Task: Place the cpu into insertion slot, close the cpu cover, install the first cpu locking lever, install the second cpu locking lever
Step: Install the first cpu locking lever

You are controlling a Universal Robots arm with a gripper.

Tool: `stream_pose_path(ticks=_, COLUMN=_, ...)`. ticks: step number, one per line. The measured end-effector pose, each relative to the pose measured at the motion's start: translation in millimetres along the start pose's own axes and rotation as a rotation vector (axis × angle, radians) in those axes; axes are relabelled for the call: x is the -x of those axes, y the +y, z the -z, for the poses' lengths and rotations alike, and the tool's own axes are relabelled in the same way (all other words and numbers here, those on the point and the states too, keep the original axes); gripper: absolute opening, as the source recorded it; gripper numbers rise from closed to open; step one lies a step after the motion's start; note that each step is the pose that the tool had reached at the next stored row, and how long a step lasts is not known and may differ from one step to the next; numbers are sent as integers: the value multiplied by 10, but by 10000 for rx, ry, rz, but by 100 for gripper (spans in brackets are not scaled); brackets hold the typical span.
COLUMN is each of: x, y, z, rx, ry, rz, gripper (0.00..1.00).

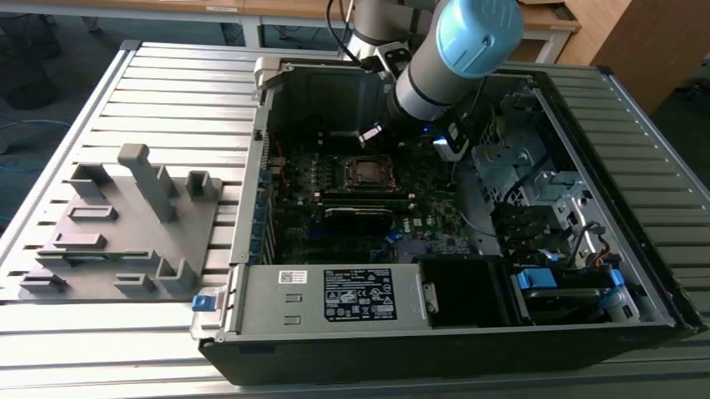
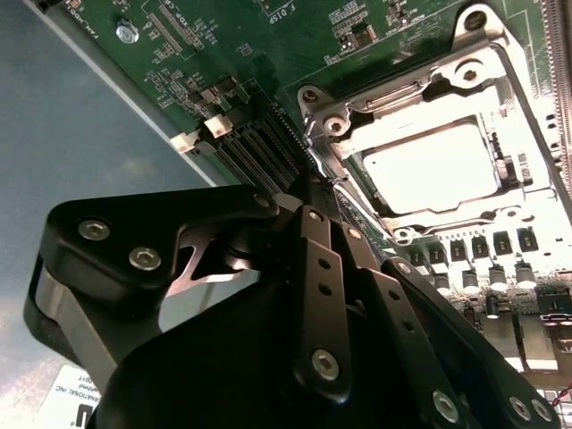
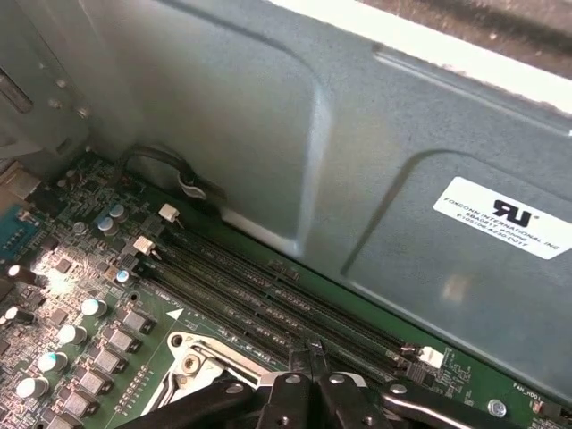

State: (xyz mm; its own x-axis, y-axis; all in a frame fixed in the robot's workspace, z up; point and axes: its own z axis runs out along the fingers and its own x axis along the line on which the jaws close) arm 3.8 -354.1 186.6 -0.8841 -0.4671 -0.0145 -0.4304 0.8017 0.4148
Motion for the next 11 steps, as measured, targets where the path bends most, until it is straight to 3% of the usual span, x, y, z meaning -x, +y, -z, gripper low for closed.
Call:
stream_pose_path(ticks=5, x=1, y=18, z=39, rx=0, ry=0, rz=0, gripper=10)
stream_pose_path(ticks=11, x=3, y=67, z=147, rx=-1, ry=-1, rz=0, gripper=10)
